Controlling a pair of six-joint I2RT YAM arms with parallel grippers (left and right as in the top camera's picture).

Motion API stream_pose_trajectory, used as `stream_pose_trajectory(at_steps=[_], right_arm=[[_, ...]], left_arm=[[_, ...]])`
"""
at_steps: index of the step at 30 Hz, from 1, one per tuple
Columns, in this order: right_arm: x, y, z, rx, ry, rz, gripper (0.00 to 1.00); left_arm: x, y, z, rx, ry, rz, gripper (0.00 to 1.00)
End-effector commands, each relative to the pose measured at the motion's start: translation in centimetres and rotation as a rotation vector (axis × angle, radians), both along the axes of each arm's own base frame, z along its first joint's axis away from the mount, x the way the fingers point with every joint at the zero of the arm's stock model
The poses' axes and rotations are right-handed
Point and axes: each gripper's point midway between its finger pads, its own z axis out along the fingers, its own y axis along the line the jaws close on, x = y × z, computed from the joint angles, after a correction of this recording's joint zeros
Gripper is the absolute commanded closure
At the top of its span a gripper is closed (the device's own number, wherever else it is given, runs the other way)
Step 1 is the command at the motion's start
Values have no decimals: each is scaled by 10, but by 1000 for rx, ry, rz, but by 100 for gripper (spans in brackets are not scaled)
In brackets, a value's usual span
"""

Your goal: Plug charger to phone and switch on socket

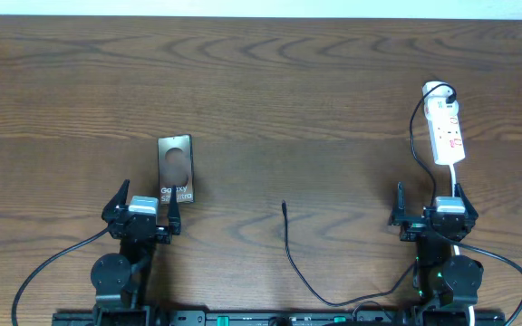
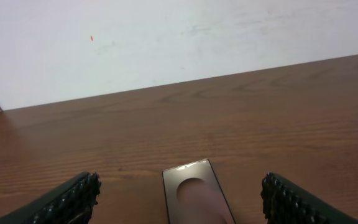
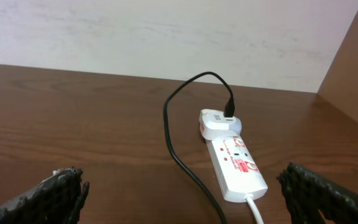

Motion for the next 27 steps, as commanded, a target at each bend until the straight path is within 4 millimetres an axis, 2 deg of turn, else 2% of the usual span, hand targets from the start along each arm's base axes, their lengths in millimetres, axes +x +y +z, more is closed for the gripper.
stream_pose_trajectory(at_steps=[1, 8, 15, 27], right_arm=[[0, 4, 1, -6, -4, 17, 1], [0, 4, 0, -6, -3, 17, 1], [0, 4, 0, -6, -3, 17, 1], [0, 4, 0, -6, -3, 17, 1]], left_arm=[[-1, 0, 2, -35, 7, 3, 14], [-3, 0, 21, -83, 3, 7, 14], [7, 0, 39, -84, 116, 12, 14], [80, 0, 84, -126, 398, 23, 14]])
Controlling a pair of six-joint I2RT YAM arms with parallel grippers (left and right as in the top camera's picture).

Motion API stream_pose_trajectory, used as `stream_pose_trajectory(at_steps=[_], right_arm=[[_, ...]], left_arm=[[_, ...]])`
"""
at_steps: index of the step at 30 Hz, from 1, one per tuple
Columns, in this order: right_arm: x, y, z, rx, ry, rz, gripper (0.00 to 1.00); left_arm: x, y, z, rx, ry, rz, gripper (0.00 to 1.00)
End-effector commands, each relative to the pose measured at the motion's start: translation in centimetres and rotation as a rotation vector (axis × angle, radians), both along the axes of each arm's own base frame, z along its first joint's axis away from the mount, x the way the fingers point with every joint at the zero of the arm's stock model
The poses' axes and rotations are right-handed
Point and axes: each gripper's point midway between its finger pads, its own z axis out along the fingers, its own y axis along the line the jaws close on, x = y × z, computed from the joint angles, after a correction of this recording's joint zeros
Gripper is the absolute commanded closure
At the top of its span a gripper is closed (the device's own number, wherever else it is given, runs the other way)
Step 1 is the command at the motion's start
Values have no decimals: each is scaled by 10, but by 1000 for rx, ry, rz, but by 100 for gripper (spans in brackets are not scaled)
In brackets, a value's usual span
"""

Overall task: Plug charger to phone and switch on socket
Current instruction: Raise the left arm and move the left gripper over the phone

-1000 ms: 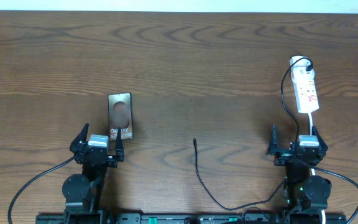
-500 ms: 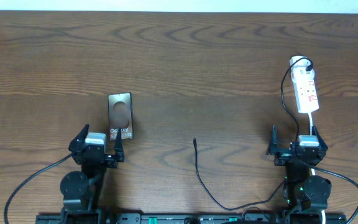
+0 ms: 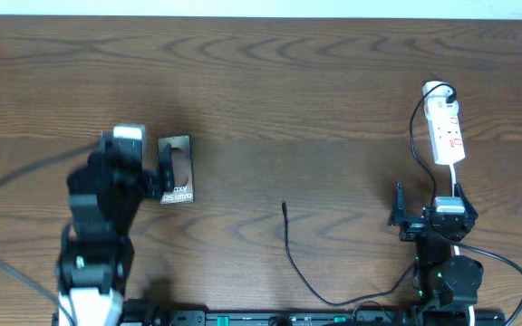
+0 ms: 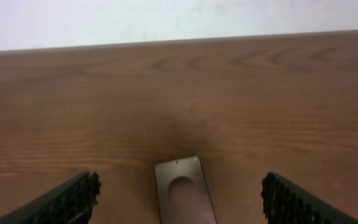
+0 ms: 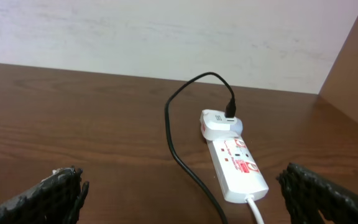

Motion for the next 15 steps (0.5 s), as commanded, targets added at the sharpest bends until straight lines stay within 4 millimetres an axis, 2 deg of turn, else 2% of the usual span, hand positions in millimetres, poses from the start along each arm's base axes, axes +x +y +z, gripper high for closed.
stream_pose_trajectory(at_steps=[1, 7, 11, 15], right_arm=[[0, 3, 0, -6, -2, 14, 1], [0, 3, 0, -6, -2, 14, 1], [0, 3, 0, -6, -2, 14, 1], [0, 3, 0, -6, -2, 14, 1]], left_arm=[[25, -1, 23, -38, 62, 8, 14], [69, 0, 33, -43, 219, 13, 14], [91, 0, 32, -60, 303, 24, 14], [98, -1, 21, -64, 396, 21, 14]])
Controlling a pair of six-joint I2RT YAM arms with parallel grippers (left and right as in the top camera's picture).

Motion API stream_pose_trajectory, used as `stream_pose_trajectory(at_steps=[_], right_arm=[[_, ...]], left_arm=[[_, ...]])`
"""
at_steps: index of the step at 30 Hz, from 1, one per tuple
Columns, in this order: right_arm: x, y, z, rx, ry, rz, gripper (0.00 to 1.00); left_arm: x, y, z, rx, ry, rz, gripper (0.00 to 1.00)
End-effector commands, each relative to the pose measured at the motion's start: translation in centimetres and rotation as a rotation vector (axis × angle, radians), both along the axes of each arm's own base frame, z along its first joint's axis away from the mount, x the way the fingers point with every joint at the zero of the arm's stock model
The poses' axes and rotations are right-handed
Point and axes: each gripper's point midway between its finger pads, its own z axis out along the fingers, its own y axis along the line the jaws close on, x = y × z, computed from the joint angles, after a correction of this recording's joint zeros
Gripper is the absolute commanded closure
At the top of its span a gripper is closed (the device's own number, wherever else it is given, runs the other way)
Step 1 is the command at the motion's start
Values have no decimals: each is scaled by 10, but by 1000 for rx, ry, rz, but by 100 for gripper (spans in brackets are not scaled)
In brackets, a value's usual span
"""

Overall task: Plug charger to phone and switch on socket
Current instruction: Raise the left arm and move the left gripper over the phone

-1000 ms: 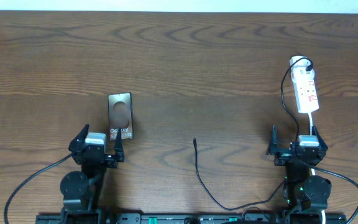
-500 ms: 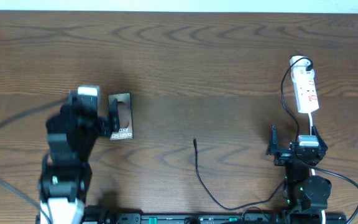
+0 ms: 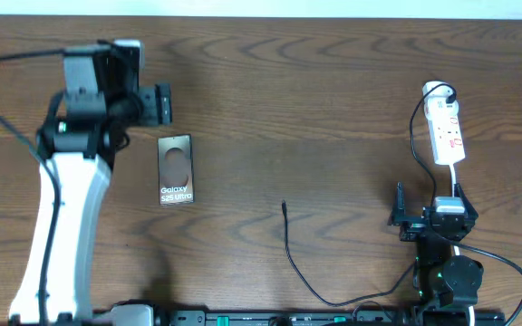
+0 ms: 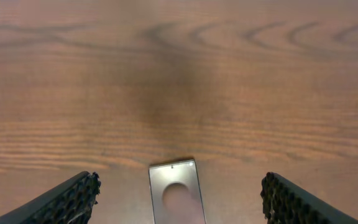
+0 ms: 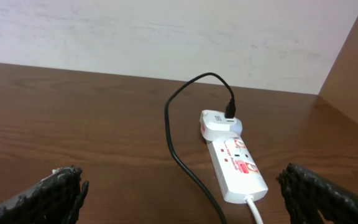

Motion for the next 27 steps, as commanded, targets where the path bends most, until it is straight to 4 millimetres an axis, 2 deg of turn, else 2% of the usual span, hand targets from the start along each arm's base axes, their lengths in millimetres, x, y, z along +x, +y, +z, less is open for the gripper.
stream_pose_trajectory(at_steps=[1, 7, 12, 16, 19, 27], right_arm=[[0, 3, 0, -6, 0, 13, 1], [0, 3, 0, -6, 0, 13, 1], [0, 3, 0, -6, 0, 13, 1], [0, 3, 0, -6, 0, 13, 1], [0, 3, 0, -6, 0, 13, 1], [0, 3, 0, -6, 0, 13, 1]], left_arm=[[6, -3, -2, -33, 41, -7, 14], [-17, -12, -21, -73, 167, -35, 14], [-22, -10, -25, -66, 191, -28, 14], [-27, -2, -31, -40, 229, 25, 14], [-35, 6, -42, -27, 287, 86, 14], [-45, 5, -80, -24, 451, 85, 14]])
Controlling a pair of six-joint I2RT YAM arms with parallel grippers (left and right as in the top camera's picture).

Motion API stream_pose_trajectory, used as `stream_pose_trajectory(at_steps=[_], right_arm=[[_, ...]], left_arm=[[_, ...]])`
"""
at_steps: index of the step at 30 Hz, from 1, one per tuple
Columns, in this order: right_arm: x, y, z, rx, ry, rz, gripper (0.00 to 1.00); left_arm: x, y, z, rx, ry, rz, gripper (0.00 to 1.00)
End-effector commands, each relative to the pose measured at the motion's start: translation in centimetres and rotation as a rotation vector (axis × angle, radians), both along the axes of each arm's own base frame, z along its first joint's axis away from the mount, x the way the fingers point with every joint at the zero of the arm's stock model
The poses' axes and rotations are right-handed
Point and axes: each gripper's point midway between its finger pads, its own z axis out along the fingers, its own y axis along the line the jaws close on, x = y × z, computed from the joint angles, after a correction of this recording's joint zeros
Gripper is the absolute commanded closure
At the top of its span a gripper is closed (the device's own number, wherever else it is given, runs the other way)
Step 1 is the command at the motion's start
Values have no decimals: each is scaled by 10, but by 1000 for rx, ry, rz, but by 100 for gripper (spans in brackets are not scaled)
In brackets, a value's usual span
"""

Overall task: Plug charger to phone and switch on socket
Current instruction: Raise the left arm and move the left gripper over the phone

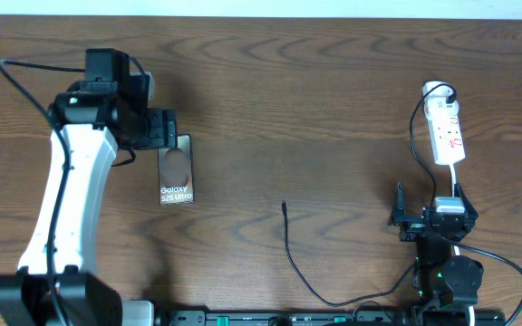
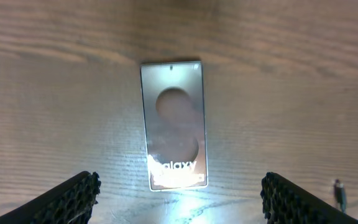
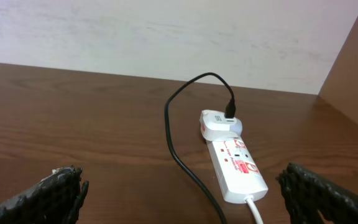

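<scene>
A dark phone (image 1: 177, 170) marked "Galaxy" lies flat on the wooden table, left of centre. My left gripper (image 1: 163, 129) hangs open over its far end, pointing down. The left wrist view shows the whole phone (image 2: 173, 124) between and beyond the fingers (image 2: 67, 199), untouched. The black charger cable ends loose at its tip (image 1: 284, 206), also seen as the cable tip (image 2: 339, 194). It runs to a white adapter (image 3: 217, 122) plugged into the white power strip (image 1: 446, 132). My right gripper (image 3: 182, 199) rests open, short of the power strip (image 3: 238, 165).
The black cable (image 3: 179, 143) loops across the table between the right arm's base and the strip. A white cord (image 3: 257, 208) leaves the strip's near end toward the right arm. A white wall runs behind the table's far edge.
My left gripper has moved from beyond the phone's far end to over that end, now looking straight down so the whole phone shows. The right arm, cable and strip have not moved.
Both arms first sat at the near edge, the left gripper open just short of the phone. Then the left arm was raised beside the phone, then stretched past its far end. Now it hangs over the phone. The right gripper stayed open and still throughout.
</scene>
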Motion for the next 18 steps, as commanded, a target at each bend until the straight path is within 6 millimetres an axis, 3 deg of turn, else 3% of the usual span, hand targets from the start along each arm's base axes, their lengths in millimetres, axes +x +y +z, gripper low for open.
stream_pose_trajectory(at_steps=[1, 18], right_arm=[[0, 3, 0, -6, 0, 14, 1], [0, 3, 0, -6, 0, 14, 1]], left_arm=[[4, 4, -11, 9, 43, 25, 14], [8, 3, -72, 1, 219, 22, 14]])
